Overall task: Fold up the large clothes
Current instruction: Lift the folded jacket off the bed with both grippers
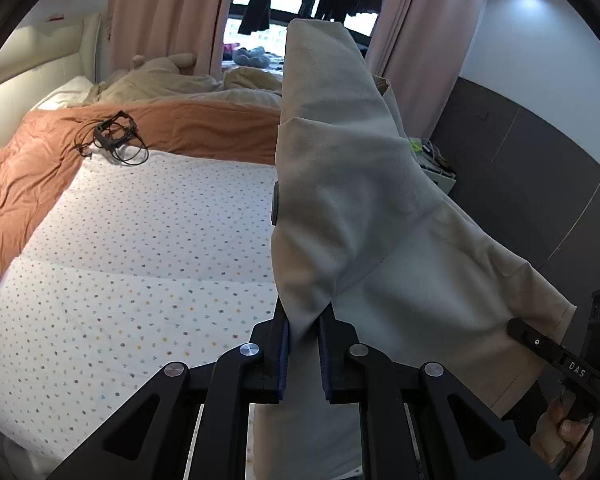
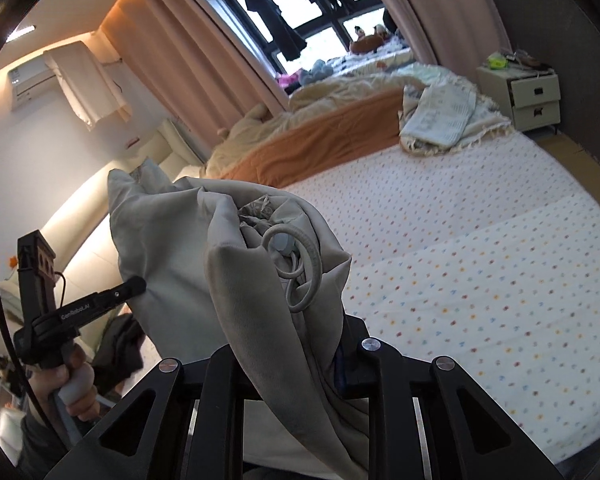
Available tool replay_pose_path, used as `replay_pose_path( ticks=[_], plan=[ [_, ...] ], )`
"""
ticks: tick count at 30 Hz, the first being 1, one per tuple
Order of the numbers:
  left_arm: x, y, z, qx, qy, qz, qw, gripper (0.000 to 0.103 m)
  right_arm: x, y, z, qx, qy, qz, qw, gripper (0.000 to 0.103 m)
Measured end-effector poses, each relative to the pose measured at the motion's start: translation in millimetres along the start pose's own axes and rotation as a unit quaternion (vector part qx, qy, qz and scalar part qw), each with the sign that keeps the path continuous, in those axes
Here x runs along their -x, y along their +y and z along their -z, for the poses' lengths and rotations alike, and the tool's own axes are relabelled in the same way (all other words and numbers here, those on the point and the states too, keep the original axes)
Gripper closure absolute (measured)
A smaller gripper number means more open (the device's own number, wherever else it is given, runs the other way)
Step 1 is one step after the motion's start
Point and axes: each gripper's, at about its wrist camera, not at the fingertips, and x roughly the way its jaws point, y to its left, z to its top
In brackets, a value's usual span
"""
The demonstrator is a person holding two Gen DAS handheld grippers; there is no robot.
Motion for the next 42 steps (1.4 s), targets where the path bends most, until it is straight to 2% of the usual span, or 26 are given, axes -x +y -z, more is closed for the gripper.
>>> replay_pose_path(
  ticks=[6,11,17,25,32,37,42],
  plan=[
    [18,-54,-1,-0.009,-0.013,0.041,0.999,0.091,67,-16,-16,0.007,-0.035,0.026,0.999,0.082],
    [27,-112,0,-0.041,-0.021,0.08,0.9957,0.091,124,-41,-26,0.01,-0.068,0.054,0.996,0.082],
    [27,-175,4,-0.052,0.003,0.133,0.9898,0.091,180,-77,-28,-0.001,-0.094,0.088,0.992,0.083],
    [7,-243,21,-0.081,0.039,0.184,0.9788,0.091,233,-117,-26,-0.02,-0.103,0.146,0.984,0.083],
    [-50,-274,26,-0.088,0.091,0.211,0.9692,0.091,242,-148,-32,-0.032,-0.087,0.194,0.977,0.083],
    [-114,-283,32,-0.08,0.14,0.211,0.9642,0.091,210,-190,-42,-0.056,-0.056,0.222,0.972,0.083],
    [-171,-284,19,-0.076,0.16,0.221,0.959,0.091,171,-227,-54,-0.076,-0.035,0.241,0.967,0.083]
  ],
)
